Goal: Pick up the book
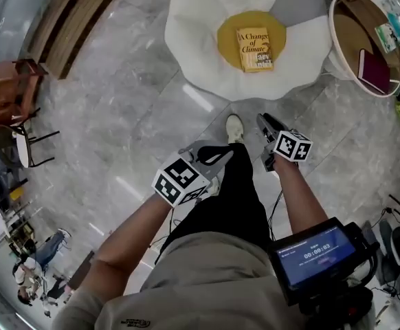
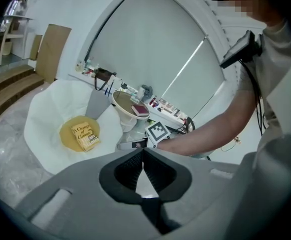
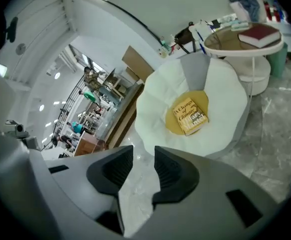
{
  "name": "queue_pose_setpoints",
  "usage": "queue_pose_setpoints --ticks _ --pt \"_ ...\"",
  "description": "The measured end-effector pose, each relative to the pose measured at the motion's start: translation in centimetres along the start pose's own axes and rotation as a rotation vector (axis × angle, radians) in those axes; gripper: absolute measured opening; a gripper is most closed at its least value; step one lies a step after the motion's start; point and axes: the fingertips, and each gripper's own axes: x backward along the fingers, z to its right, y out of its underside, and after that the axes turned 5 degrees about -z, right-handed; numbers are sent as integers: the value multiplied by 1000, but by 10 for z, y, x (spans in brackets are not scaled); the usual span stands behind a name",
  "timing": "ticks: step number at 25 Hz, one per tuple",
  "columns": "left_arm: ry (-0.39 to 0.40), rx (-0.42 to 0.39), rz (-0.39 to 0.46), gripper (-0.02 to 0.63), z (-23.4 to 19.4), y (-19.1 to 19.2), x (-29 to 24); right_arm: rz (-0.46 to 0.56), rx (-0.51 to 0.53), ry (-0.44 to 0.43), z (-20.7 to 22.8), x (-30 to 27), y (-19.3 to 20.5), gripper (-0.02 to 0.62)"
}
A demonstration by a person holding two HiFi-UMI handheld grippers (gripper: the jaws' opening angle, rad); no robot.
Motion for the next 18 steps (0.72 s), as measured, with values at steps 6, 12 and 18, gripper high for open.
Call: queue_pose_setpoints --ticks 6,12,18 --pt "36 -47 -40 9 -57 -14 -72 18 -114 -18 79 -94 -28 135" --pt "20 -65 -58 8 -119 -6 -117 65 -254 -52 154 -185 -41 153" --pt "8 -2 -47 9 -165 26 -155 132 -368 -49 219 -253 -34 180"
